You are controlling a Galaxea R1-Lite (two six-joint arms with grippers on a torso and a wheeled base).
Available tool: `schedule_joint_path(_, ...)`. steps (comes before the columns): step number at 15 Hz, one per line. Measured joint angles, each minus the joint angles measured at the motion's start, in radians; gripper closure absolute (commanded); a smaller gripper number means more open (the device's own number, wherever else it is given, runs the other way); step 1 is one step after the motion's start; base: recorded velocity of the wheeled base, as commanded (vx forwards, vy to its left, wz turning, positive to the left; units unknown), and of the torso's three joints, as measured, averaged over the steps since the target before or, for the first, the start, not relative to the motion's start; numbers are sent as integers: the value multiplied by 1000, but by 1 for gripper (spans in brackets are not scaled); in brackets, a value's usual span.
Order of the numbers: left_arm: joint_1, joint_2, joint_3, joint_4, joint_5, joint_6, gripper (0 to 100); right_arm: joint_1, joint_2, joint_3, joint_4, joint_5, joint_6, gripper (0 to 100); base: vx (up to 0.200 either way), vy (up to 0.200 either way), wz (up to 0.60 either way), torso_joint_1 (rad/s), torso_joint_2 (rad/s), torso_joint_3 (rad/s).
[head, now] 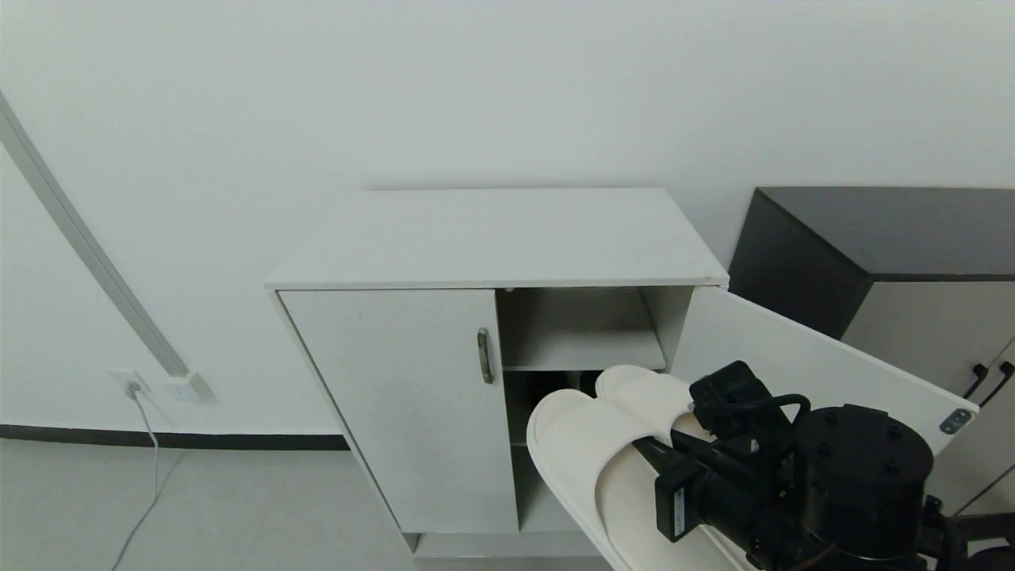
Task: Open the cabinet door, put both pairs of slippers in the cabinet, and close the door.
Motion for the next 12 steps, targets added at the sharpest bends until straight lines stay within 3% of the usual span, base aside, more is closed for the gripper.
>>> schedule_joint_path(12, 0, 0, 0, 0, 0, 0, 100, 8, 10, 4, 1, 0, 0, 100, 0, 0, 0, -166, 488, 324)
